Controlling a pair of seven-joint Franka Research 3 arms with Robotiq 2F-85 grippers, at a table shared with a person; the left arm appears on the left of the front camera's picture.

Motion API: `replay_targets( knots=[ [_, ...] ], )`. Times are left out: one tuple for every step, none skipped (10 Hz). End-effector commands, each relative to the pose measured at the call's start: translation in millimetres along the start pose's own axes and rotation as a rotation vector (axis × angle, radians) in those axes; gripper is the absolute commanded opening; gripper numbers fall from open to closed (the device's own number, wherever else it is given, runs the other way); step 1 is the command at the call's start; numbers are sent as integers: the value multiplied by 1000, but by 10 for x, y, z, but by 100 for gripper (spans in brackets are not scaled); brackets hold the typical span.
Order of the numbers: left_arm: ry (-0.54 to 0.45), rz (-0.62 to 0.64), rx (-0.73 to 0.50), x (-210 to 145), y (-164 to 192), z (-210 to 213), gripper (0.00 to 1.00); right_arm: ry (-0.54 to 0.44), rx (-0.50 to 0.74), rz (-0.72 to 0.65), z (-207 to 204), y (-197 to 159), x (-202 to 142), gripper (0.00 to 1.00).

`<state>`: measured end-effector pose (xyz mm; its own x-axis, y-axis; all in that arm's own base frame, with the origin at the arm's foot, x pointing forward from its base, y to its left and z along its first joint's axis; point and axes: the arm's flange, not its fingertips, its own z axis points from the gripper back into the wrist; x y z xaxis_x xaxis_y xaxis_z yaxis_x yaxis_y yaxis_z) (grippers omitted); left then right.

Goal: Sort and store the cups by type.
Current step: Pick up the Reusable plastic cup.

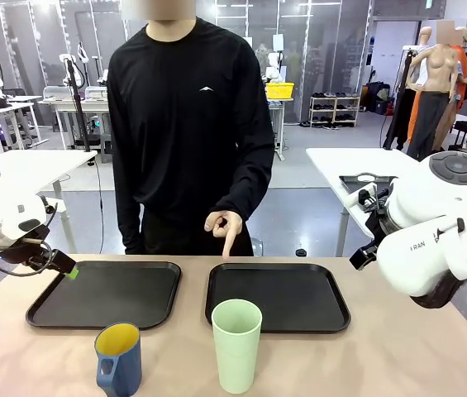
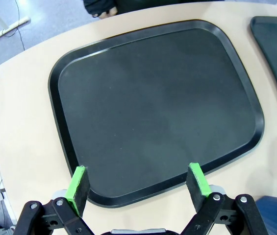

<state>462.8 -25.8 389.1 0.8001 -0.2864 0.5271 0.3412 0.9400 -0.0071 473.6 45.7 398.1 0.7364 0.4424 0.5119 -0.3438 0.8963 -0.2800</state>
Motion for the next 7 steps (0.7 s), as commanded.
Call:
replay_targets(
  knots=[
    [0,-1,3,1,13,5,100,-6,6,0,3,2,4,100],
    [0,-1,3,1,13,5,100,-6,6,0,3,2,4,100],
    [0,-1,3,1,13,5,100,-6,6,0,3,2,4,100],
    [0,-1,3,1,13,5,100,-6,6,0,3,2,4,100],
    [0,-1,3,1,13,5,100,-6,6,0,3,2,4,100],
    [0,-1,3,1,13,5,100,0,0,0,0,0,0,100],
    [0,-1,3,1,13,5,100,-5,60,49,48,6,-124,100]
  ],
)
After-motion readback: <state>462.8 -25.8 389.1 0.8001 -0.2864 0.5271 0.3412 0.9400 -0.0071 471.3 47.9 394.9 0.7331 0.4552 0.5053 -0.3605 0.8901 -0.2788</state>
